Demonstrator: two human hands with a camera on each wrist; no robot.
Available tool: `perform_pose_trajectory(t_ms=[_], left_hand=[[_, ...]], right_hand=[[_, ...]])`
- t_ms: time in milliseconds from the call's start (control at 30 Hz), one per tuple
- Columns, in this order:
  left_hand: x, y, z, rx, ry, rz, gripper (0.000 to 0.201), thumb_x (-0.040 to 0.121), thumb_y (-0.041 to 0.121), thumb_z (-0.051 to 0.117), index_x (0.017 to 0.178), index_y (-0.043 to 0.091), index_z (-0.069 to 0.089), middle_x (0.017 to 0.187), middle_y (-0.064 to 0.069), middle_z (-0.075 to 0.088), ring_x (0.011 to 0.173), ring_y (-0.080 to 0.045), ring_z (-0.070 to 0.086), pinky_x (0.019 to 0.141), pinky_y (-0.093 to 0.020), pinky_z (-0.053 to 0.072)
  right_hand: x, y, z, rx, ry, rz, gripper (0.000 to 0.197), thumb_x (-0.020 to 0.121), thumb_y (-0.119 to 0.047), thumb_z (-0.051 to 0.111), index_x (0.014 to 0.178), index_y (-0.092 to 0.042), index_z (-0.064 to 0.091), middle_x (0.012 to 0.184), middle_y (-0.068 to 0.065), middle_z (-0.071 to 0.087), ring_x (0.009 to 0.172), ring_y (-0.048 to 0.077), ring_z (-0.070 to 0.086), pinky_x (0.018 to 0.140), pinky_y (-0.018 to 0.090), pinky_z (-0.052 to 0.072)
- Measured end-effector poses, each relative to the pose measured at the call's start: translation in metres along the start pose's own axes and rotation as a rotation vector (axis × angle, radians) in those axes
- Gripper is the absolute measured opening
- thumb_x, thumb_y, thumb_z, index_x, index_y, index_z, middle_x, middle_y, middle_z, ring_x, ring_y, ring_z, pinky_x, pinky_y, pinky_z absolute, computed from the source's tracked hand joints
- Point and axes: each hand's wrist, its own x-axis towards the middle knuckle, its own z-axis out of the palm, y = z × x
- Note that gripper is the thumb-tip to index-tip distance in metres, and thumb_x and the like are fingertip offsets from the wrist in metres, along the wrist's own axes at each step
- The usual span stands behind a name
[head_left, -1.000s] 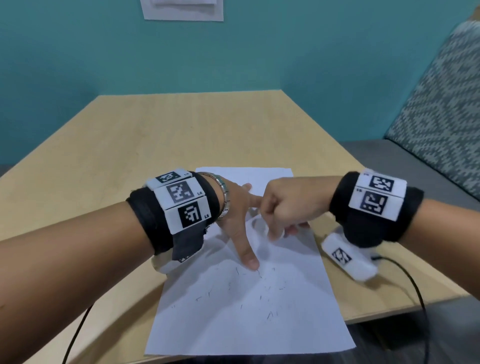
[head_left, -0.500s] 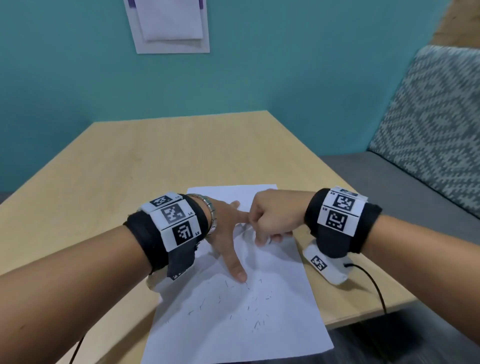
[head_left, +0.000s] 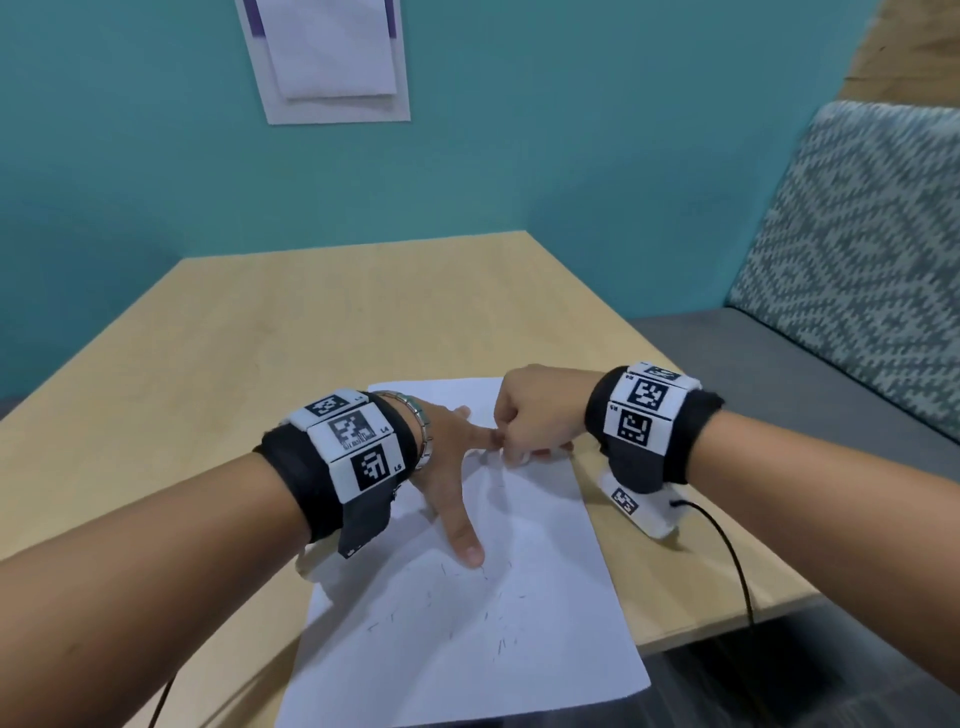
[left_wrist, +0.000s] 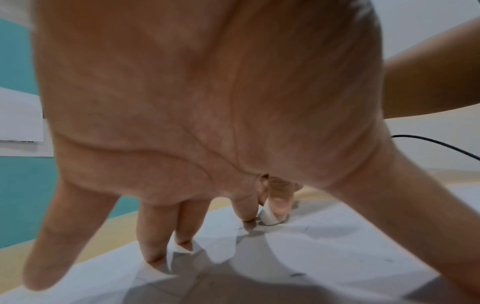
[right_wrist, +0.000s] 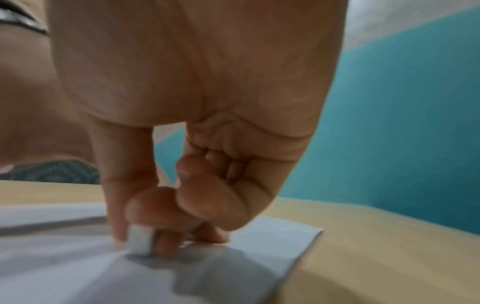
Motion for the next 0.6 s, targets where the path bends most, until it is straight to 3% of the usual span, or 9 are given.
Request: perform_pose_trajectory(t_ms=[100, 167, 267, 400, 533, 600], left_hand=[[-0.003, 0.002, -0.001, -0.037, 0.004, 0.050, 0.101, 0.060, 0.065, 0.082, 0.141, 0.061, 0.022, 0.160, 0.015, 0.011, 0.146, -0.011, 0.016, 0.113, -0.037, 0.023], [0.000, 0.001, -0.001, -0.032, -0.005, 0.043, 0.108, 0.056, 0.068, 0.082, 0.141, 0.064, 0.017, 0.162, 0.013, 0.002, 0.148, -0.013, 0.014, 0.113, -0.039, 0.022], [0.003, -0.002, 0.000, -0.004, -0.019, -0.011, 0.125, 0.044, 0.077, 0.081, 0.139, 0.069, 0.000, 0.162, 0.008, -0.014, 0.149, -0.017, 0.014, 0.113, -0.045, 0.022], [0.001, 0.001, -0.002, -0.013, -0.016, 0.062, 0.107, 0.061, 0.066, 0.081, 0.144, 0.062, 0.014, 0.163, 0.008, -0.005, 0.149, -0.013, 0.001, 0.116, -0.041, 0.014], [0.005, 0.000, -0.002, 0.024, -0.025, -0.010, 0.124, 0.049, 0.075, 0.080, 0.141, 0.067, -0.003, 0.162, 0.003, -0.015, 0.148, -0.019, 0.017, 0.113, -0.043, 0.024], [0.005, 0.001, -0.002, 0.017, -0.020, -0.005, 0.121, 0.051, 0.074, 0.080, 0.141, 0.067, 0.000, 0.162, 0.002, -0.015, 0.148, -0.019, 0.017, 0.113, -0.042, 0.023]], right_hand=[[-0.007, -0.007, 0.011, -0.043, -0.144, -0.071, 0.016, 0.077, -0.018, 0.072, 0.063, -0.015, 0.063, 0.054, -0.002, 0.062, 0.048, 0.019, 0.054, 0.055, 0.025, 0.049], [-0.005, -0.003, 0.007, -0.050, -0.138, -0.059, 0.018, 0.076, -0.016, 0.071, 0.060, -0.015, 0.062, 0.053, -0.001, 0.062, 0.047, 0.019, 0.053, 0.057, 0.027, 0.049], [0.002, 0.007, -0.002, -0.002, 0.003, 0.006, 0.017, 0.072, -0.013, 0.071, 0.058, -0.013, 0.062, 0.053, 0.002, 0.061, 0.049, 0.023, 0.052, 0.054, 0.028, 0.046], [-0.010, -0.001, 0.015, -0.010, -0.175, -0.073, 0.015, 0.075, -0.017, 0.071, 0.062, -0.014, 0.064, 0.053, -0.002, 0.060, 0.053, 0.019, 0.053, 0.054, 0.025, 0.045], [-0.001, 0.011, 0.001, 0.036, -0.023, 0.008, 0.020, 0.072, -0.014, 0.070, 0.055, -0.015, 0.060, 0.053, 0.002, 0.060, 0.051, 0.023, 0.051, 0.053, 0.025, 0.045], [-0.003, 0.009, 0.007, 0.035, -0.060, -0.020, 0.019, 0.073, -0.015, 0.070, 0.057, -0.015, 0.060, 0.053, 0.001, 0.059, 0.052, 0.021, 0.050, 0.052, 0.024, 0.043]])
